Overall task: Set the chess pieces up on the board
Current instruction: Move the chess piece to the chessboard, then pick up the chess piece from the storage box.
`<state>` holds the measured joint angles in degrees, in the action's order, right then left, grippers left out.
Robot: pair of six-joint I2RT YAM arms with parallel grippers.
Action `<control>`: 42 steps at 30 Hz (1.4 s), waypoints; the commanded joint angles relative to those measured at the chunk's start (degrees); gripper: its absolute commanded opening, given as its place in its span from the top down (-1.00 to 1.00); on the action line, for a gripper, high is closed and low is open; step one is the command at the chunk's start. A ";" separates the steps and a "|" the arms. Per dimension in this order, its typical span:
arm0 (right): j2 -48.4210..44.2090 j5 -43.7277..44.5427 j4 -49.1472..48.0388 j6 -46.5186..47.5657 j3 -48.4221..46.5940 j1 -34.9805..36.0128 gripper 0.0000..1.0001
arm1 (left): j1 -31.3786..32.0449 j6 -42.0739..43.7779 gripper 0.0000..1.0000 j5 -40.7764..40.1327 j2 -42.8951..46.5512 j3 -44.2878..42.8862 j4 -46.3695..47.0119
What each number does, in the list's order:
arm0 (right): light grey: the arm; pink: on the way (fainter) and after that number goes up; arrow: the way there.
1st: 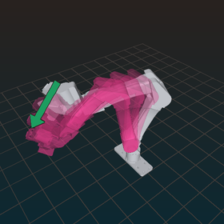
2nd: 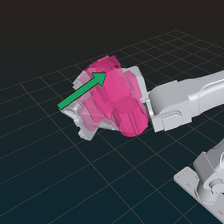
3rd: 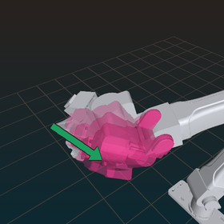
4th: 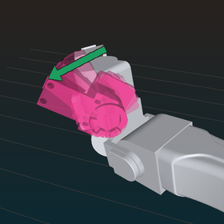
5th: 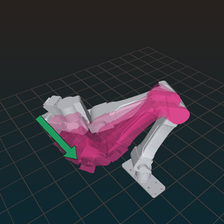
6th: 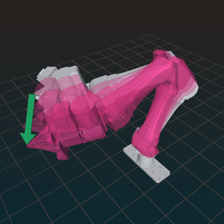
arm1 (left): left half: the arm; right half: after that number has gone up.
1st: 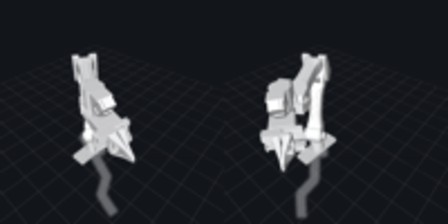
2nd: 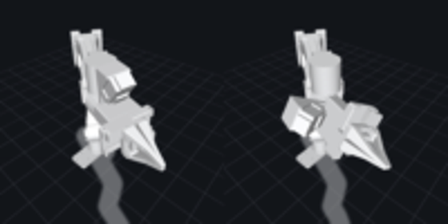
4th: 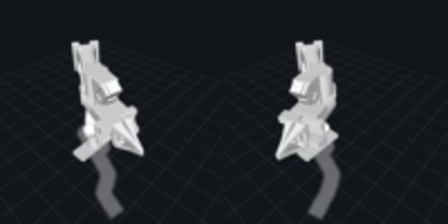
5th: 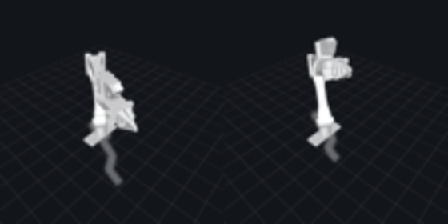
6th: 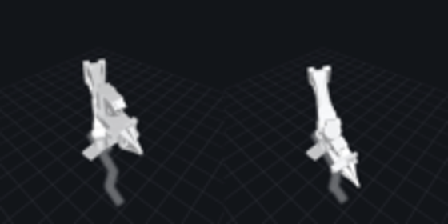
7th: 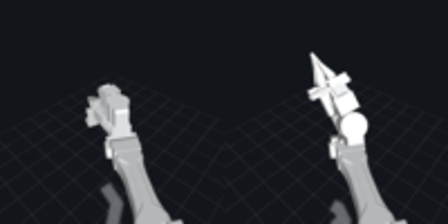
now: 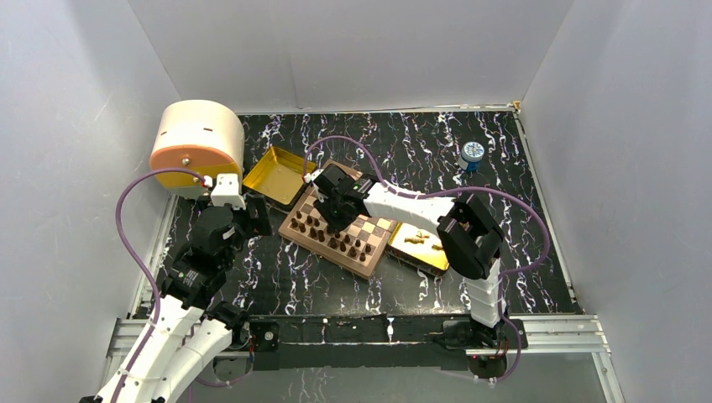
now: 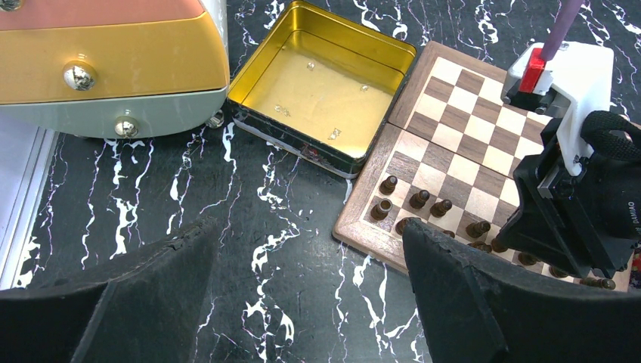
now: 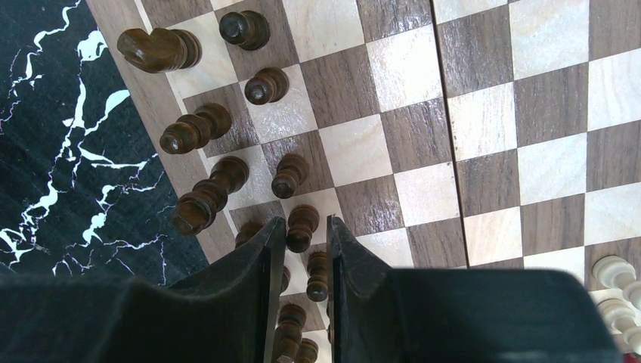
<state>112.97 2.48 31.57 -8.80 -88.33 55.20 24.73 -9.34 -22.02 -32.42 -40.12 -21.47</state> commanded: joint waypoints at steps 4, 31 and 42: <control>-5.11 2.13 -0.69 -0.96 -2.62 0.03 0.25 | 0.14 0.55 -0.78 -0.66 0.17 -0.04 0.94; -34.45 21.83 10.42 -27.24 22.62 -23.63 0.33 | 0.14 -2.00 -0.91 6.84 -3.41 -0.21 0.12; -30.88 23.75 10.63 -55.92 28.63 -25.34 0.23 | 0.14 -1.73 -0.89 5.63 -2.13 0.04 -0.14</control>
<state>80.36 24.69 43.44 -52.23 -60.99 30.61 24.73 -11.60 -15.29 -35.73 -40.12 -21.69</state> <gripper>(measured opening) 0.378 0.945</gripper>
